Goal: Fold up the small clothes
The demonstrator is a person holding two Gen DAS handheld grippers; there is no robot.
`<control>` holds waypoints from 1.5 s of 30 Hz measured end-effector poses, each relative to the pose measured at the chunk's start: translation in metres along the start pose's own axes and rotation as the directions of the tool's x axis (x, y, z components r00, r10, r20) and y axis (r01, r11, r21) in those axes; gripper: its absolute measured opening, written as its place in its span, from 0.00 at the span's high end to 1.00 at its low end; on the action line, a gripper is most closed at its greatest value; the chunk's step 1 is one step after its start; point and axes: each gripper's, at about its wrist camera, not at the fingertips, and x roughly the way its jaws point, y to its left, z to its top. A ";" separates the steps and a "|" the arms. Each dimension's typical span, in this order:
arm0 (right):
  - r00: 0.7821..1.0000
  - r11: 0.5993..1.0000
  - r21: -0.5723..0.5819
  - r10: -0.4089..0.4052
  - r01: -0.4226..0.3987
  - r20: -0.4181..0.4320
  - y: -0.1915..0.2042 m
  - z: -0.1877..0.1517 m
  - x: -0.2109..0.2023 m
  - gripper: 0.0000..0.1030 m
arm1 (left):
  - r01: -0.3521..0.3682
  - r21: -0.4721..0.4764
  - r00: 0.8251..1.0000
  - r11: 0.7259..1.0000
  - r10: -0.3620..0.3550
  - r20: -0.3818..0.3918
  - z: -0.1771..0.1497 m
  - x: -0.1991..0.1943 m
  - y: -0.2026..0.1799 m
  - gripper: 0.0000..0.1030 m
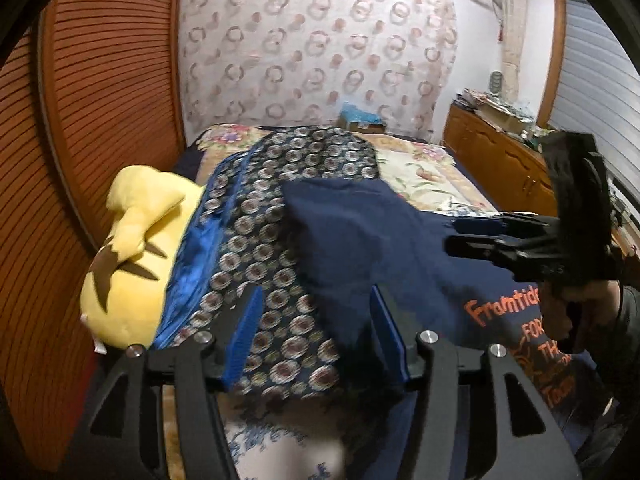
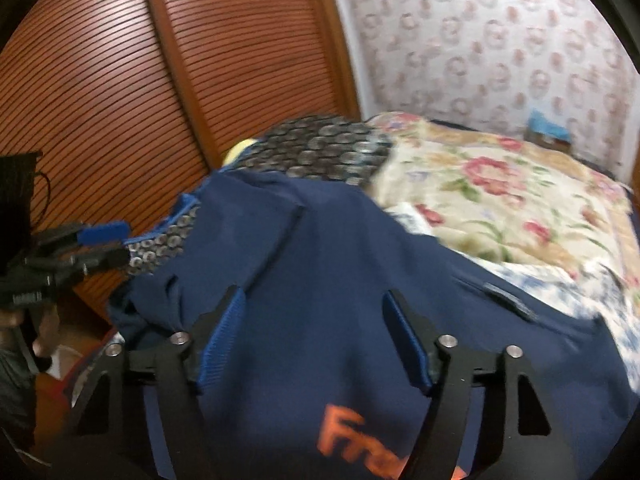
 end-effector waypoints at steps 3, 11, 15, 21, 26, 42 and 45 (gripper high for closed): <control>0.998 0.999 -0.004 0.050 -0.051 -0.043 0.009 0.009 0.027 0.44 | -0.014 -0.026 1.000 1.000 0.014 0.011 -0.005 -0.006 0.008 0.47; 0.995 0.996 -0.035 0.084 -0.087 -0.062 0.027 0.017 0.049 0.67 | -0.046 -0.055 0.999 0.997 0.046 0.005 -0.015 -0.007 0.025 0.47; 0.994 0.995 -0.053 0.086 -0.090 -0.068 0.027 0.019 0.049 0.85 | -0.033 -0.056 0.999 0.998 0.033 0.002 -0.014 -0.002 0.020 0.47; 0.995 0.988 -0.116 0.096 -0.097 -0.018 0.036 0.027 0.035 0.98 | -0.024 -0.053 1.000 0.998 0.024 0.000 -0.014 0.000 0.015 0.47; 0.992 0.989 -0.134 0.078 -0.063 0.103 0.033 0.045 -0.006 0.98 | -0.029 -0.045 1.000 0.999 0.030 0.009 -0.011 -0.002 0.011 0.47; 0.986 0.985 -0.047 -0.167 0.168 0.007 -0.025 0.012 -0.011 0.45 | -0.011 0.028 0.999 1.000 0.010 0.034 0.003 0.004 -0.016 0.47; 0.978 0.978 -0.028 -0.206 0.206 0.026 -0.029 0.003 -0.036 0.45 | 0.019 0.048 0.999 0.999 -0.021 0.047 0.008 0.007 -0.033 0.47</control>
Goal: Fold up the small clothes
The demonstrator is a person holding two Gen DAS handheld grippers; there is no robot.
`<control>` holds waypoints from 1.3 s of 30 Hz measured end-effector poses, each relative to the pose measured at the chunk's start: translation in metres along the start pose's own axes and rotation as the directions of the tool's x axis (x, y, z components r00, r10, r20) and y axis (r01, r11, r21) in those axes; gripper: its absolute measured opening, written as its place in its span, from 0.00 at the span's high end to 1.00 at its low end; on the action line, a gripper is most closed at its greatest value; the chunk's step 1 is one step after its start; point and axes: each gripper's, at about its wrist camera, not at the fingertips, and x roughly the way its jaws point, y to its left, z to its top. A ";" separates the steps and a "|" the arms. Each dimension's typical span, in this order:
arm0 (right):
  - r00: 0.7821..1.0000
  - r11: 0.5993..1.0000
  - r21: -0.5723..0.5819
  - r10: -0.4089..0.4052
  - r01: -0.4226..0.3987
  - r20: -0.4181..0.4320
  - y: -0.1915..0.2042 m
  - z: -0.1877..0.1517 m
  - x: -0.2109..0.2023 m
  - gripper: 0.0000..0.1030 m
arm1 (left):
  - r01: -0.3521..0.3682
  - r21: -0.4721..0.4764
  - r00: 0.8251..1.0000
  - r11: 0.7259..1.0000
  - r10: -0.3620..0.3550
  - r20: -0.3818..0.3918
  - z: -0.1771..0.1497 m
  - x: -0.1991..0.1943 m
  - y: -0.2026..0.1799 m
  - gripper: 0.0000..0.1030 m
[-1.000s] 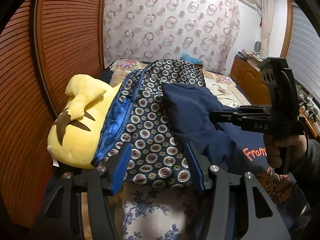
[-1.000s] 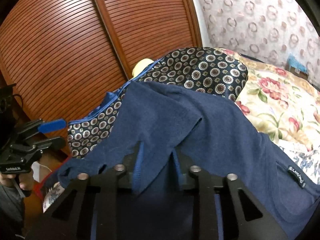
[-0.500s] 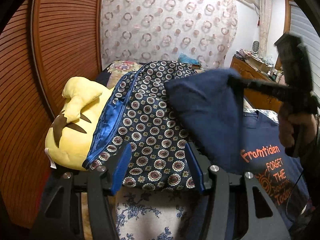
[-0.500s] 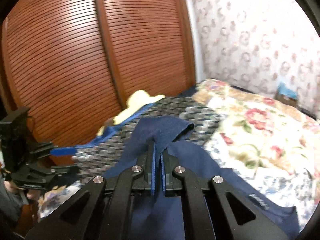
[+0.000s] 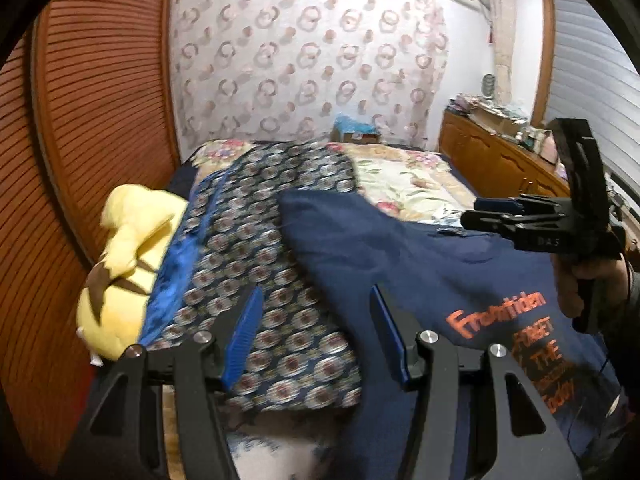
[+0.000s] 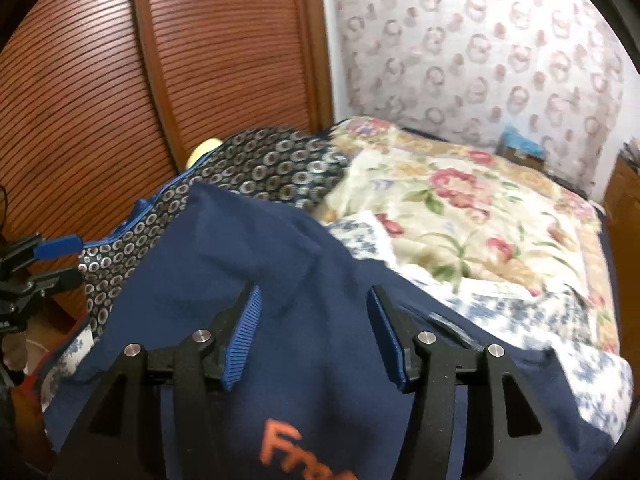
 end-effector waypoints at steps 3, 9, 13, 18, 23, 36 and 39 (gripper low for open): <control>0.998 0.998 0.012 -0.060 0.060 0.026 -0.010 -0.012 -0.030 0.45 | 0.037 0.031 0.999 0.999 -0.037 0.000 0.003 0.008 -0.021 0.47; 0.985 0.986 0.057 -0.158 0.154 0.069 -0.025 -0.037 -0.081 0.43 | 0.113 0.105 0.994 0.988 -0.111 -0.024 0.003 0.022 -0.067 0.47; 0.971 0.975 0.082 -0.216 0.208 0.099 -0.032 -0.054 -0.110 0.38 | 0.147 0.140 0.989 0.979 -0.141 -0.050 -0.001 0.034 -0.091 0.47; 0.956 0.960 0.117 -0.266 0.253 0.121 -0.043 -0.077 -0.135 0.34 | 0.186 0.191 0.981 0.964 -0.170 -0.095 -0.011 0.049 -0.120 0.47; 0.943 0.943 0.141 -0.316 0.301 0.105 -0.054 -0.103 -0.151 0.34 | 0.206 0.220 0.973 0.954 -0.176 -0.147 -0.022 0.068 -0.145 0.47; 0.901 0.875 0.241 -0.434 0.420 0.004 -0.127 -0.175 -0.184 0.34 | 0.207 0.252 0.956 0.946 -0.141 -0.256 -0.038 0.098 -0.169 0.47; 0.885 0.845 0.276 -0.462 0.458 -0.057 -0.157 -0.200 -0.193 0.34 | 0.207 0.245 0.954 0.947 -0.141 -0.263 -0.040 0.099 -0.169 0.47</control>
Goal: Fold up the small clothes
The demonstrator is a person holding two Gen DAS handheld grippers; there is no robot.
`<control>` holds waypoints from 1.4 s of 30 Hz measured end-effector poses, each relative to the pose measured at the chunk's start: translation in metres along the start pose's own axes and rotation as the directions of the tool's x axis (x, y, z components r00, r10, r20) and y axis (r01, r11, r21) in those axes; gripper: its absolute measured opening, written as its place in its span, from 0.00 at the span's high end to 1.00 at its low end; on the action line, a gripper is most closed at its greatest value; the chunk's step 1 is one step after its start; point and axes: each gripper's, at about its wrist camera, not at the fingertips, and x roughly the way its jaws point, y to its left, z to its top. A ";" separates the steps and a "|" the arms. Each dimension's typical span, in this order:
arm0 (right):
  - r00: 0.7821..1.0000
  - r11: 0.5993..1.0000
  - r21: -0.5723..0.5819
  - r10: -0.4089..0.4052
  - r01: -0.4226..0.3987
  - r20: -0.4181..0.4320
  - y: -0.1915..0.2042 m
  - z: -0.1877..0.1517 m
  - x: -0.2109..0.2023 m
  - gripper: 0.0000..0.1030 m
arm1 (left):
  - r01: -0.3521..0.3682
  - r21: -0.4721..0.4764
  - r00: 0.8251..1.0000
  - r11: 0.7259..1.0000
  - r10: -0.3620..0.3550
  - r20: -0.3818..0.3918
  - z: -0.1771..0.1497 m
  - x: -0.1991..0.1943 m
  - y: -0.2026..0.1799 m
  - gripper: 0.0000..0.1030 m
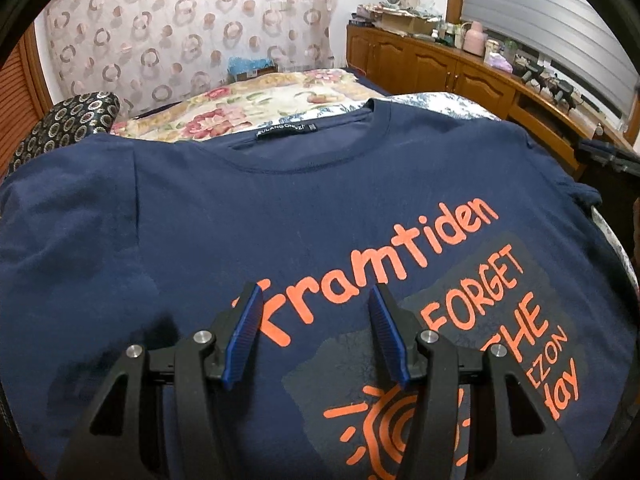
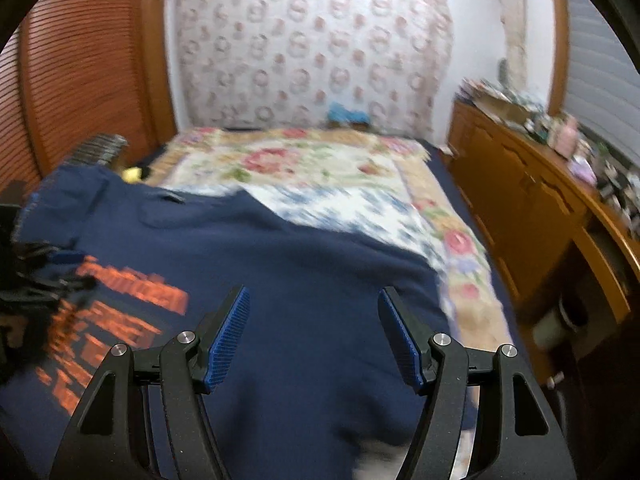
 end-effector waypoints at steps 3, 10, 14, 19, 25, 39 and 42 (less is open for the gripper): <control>0.998 0.999 0.035 -0.038 0.040 -0.052 -0.034 -0.014 0.006 0.34 | 0.006 -0.006 1.000 1.000 -0.006 0.001 0.000 0.000 0.001 0.47; 0.991 0.992 0.107 -0.054 0.067 -0.124 -0.079 -0.039 0.006 0.34 | 0.018 0.002 1.000 1.000 -0.018 -0.003 0.002 0.003 -0.001 0.38; 0.988 0.991 0.128 -0.028 0.048 -0.153 -0.085 -0.049 0.008 0.35 | 0.027 0.012 1.000 1.000 -0.027 -0.008 0.003 0.004 -0.003 0.33; 0.987 0.991 0.133 0.002 0.019 -0.161 -0.083 -0.051 0.005 0.41 | 0.025 0.014 1.000 1.000 -0.025 -0.008 0.004 0.004 -0.005 0.31; 0.986 0.994 0.107 0.031 -0.013 -0.166 -0.075 -0.050 0.006 0.63 | 0.015 0.013 1.000 1.000 -0.015 -0.008 0.005 0.004 -0.005 0.30; 0.995 0.996 -0.036 -0.085 0.083 -0.056 -0.052 -0.035 -0.011 0.93 | 0.012 0.008 1.000 1.000 -0.012 -0.009 0.005 0.005 -0.005 0.28; 0.998 0.998 -0.033 -0.058 0.058 0.002 -0.049 -0.021 -0.020 0.93 | -0.013 -0.009 1.000 1.000 0.013 0.002 0.006 0.003 0.000 0.28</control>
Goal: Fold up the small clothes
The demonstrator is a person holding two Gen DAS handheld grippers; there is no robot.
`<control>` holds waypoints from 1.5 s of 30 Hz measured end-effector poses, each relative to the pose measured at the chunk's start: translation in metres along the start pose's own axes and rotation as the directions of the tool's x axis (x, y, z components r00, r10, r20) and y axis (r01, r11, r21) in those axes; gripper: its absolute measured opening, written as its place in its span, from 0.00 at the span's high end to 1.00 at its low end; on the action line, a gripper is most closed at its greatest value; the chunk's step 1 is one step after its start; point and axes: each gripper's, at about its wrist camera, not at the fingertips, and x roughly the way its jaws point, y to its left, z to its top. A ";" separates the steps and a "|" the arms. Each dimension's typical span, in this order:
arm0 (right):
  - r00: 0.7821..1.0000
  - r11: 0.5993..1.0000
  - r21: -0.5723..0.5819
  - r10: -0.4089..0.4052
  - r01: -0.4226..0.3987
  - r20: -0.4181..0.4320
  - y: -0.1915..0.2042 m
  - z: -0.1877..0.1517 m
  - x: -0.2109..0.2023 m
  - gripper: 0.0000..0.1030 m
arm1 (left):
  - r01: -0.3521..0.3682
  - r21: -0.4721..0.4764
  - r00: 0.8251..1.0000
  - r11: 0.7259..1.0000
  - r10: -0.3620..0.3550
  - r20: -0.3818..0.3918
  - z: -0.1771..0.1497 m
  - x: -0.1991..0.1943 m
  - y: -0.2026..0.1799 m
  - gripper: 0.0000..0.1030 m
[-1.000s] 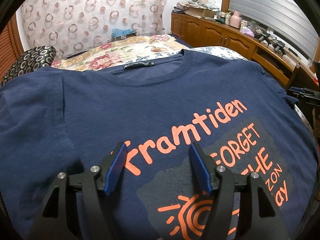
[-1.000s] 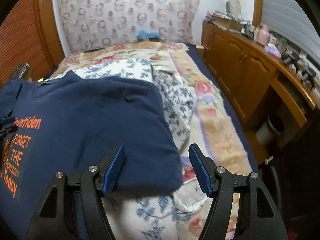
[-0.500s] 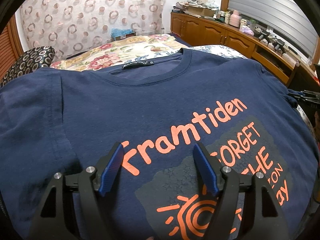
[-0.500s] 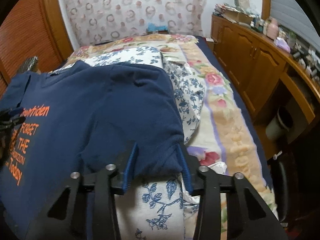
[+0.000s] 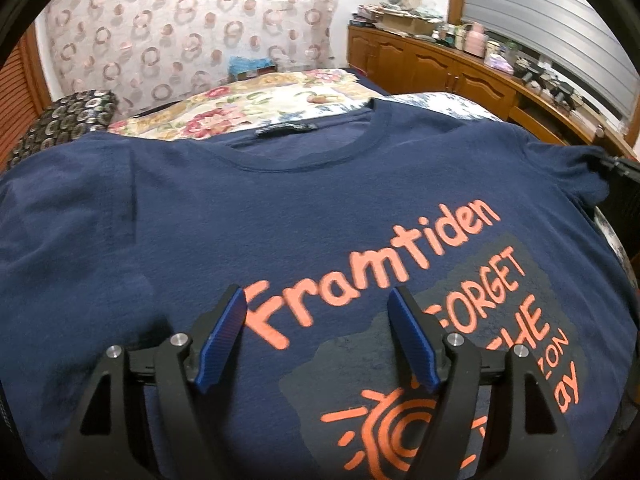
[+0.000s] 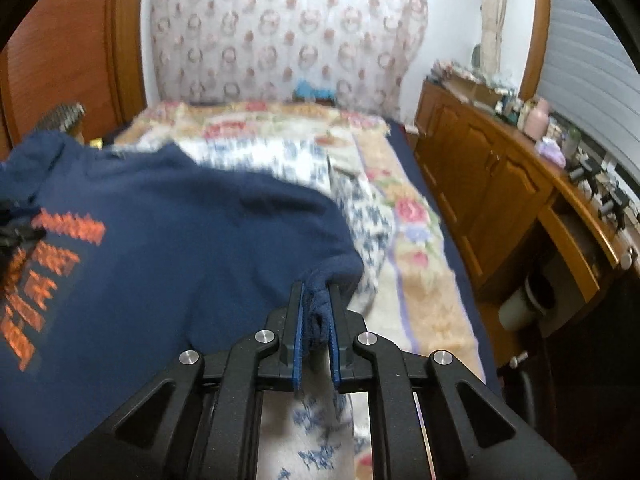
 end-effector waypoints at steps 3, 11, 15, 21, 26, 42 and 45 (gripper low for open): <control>0.998 0.999 -0.020 0.040 -0.039 0.041 0.011 0.019 -0.003 0.93 | -0.025 -0.029 0.999 0.999 0.026 0.041 0.001 -0.011 0.008 0.28; 0.972 0.973 -0.083 0.222 -0.215 0.080 0.071 0.047 -0.003 0.93 | -0.056 -0.065 0.986 0.996 0.065 0.154 0.006 -0.046 0.017 0.28; 0.950 0.944 -0.118 0.311 -0.308 0.012 0.111 0.037 0.014 0.93 | -0.052 -0.078 0.984 0.996 0.065 0.166 0.004 -0.049 0.020 0.28; 0.944 0.934 -0.143 0.318 -0.328 -0.084 0.140 0.014 0.038 0.86 | -0.049 -0.083 0.984 0.995 0.063 0.167 0.002 -0.050 0.019 0.28; 0.955 0.948 -0.116 0.291 -0.296 -0.060 0.123 0.018 0.029 0.62 | -0.001 -0.099 0.983 0.995 0.019 0.183 -0.001 -0.054 0.017 0.28; 0.974 0.980 0.018 0.201 -0.200 -0.104 0.046 0.026 0.064 0.64 | -0.007 -0.073 0.986 0.997 0.019 0.168 -0.007 -0.048 0.004 0.28; 0.968 0.974 -0.005 0.224 -0.226 -0.113 0.053 0.025 0.067 0.84 | -0.012 -0.078 0.986 0.997 0.025 0.167 -0.008 -0.048 0.006 0.28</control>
